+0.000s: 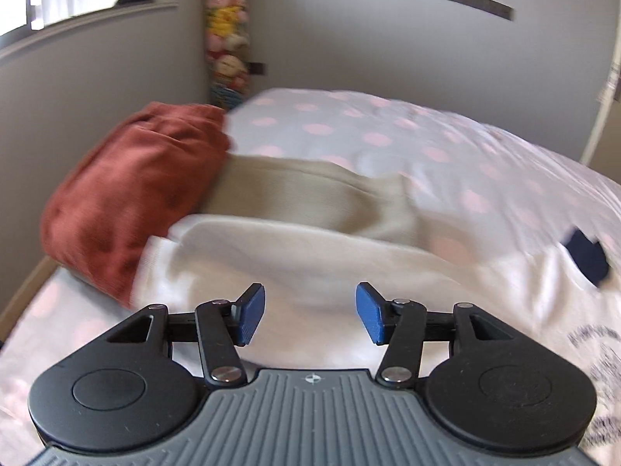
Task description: Fold clothes
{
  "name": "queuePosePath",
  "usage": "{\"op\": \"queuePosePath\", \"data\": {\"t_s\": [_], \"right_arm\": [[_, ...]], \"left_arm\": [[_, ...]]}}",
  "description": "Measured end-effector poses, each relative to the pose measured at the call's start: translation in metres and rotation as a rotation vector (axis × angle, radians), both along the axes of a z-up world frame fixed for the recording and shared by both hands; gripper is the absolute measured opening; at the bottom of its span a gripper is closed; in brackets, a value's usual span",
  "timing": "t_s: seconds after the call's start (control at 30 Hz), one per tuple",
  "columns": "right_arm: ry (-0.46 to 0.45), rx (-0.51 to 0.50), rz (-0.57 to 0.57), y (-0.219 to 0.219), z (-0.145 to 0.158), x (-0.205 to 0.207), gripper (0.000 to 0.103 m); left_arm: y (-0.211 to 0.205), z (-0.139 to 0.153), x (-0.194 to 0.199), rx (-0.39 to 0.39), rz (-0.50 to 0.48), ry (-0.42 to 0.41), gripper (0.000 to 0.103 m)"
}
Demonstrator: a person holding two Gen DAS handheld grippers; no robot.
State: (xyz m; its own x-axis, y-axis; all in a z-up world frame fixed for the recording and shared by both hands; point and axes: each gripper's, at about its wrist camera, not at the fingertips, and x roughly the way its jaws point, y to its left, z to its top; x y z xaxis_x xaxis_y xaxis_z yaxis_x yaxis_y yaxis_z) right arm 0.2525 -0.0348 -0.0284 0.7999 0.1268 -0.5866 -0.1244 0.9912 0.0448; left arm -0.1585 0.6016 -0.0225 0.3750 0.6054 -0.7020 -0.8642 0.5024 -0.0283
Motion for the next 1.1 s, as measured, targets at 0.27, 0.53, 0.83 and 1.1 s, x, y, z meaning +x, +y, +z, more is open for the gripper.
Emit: {"op": "queuePosePath", "data": {"t_s": [0.27,0.53,0.83,1.1], "right_arm": [[-0.007,0.093,0.015,-0.016,-0.017,0.037,0.066],[-0.005,0.177,0.067,-0.019,0.026,0.081,0.006],[-0.092,0.106,0.014,-0.023,0.138,0.147,0.006],[0.007,0.005,-0.193,-0.074,0.104,0.195,0.005]], "left_arm": [[-0.07,-0.073,0.071,-0.133,-0.107,0.056,0.05],[-0.097,-0.123,0.099,-0.168,-0.16,0.193,0.049],[-0.101,-0.133,0.101,-0.172,-0.153,0.235,0.049],[-0.101,-0.137,0.108,-0.177,-0.181,0.248,0.049]]}}
